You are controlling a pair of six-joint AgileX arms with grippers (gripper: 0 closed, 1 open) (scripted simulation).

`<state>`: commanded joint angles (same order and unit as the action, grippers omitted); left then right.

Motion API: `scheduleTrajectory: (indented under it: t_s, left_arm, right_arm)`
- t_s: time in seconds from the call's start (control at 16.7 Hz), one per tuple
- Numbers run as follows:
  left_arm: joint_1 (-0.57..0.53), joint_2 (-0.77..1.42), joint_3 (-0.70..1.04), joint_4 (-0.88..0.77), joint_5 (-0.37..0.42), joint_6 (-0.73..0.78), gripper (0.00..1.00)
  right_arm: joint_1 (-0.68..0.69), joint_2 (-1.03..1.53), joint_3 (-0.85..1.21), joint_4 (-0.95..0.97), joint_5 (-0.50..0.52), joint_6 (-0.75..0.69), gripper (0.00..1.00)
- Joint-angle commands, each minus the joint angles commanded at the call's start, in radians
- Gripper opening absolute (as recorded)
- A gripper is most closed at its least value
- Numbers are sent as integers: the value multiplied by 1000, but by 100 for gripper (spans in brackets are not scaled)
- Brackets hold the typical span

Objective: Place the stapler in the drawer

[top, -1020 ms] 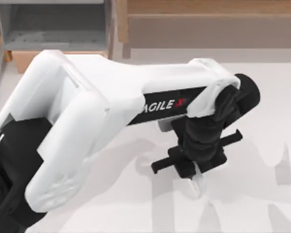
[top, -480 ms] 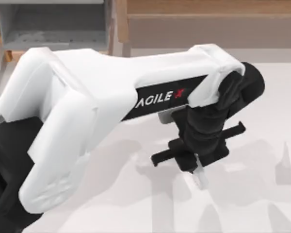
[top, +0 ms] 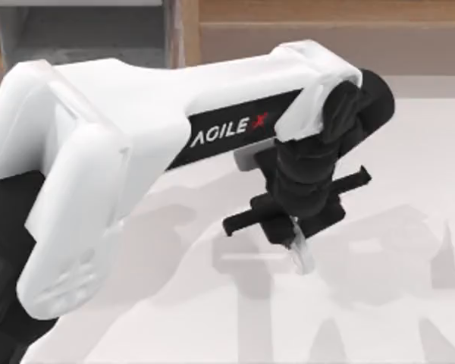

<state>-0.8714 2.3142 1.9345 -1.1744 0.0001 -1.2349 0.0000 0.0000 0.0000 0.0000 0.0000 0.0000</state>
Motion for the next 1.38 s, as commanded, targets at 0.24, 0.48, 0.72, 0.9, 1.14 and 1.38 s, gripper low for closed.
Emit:
scheduleTrajectory:
  t_s: [0.24, 0.48, 0.72, 0.9, 1.14, 1.38]
  left_arm:
    - [195, -46, 87, -70, -16, 188, 0]
    - [464, -82, 205, -159, -45, 465, 0]
    - [744, -69, 335, -231, -70, 776, 0]
    - [930, -12, 440, -261, -77, 1002, 0]
    - [1113, 118, 575, -276, -60, 1272, 0]
    - [1194, 278, 670, -297, -16, 1489, 0]
  right_arm:
    - [0, 0, 0, 0, 0, 0, 100]
    - [0, 0, 0, 0, 0, 0, 100]
    - [0, 0, 0, 0, 0, 0, 100]
    - [0, 0, 0, 0, 0, 0, 100]
    - [0, 0, 0, 0, 0, 0, 100]
    - [0, 0, 0, 0, 0, 0, 100]
